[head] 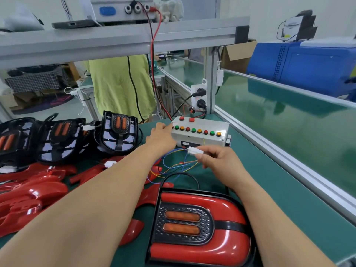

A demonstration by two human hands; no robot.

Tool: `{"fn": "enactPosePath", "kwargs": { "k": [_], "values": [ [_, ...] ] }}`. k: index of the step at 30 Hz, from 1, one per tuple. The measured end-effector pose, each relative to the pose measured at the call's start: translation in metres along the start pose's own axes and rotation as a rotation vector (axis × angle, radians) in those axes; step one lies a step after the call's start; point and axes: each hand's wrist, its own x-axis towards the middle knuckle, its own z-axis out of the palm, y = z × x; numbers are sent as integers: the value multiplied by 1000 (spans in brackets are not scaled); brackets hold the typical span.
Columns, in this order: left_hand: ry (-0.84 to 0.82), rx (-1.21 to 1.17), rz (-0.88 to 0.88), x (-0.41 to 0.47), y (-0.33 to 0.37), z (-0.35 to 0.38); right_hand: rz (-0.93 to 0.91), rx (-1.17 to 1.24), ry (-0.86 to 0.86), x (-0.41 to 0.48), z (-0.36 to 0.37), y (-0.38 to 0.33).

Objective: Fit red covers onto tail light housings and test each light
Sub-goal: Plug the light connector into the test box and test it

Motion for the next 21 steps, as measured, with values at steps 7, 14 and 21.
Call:
{"fn": "enactPosePath", "kwargs": {
  "k": [7, 14, 21],
  "values": [
    [1, -10, 5, 2, -2, 2, -33, -17, 7, 2, 1, 2],
    [3, -11, 55, 1, -5, 1, -64, -47, -9, 2, 0, 1],
    [10, -7, 56, 4, -2, -3, -66, -7, -4, 4, 2, 2]
  ]
}}
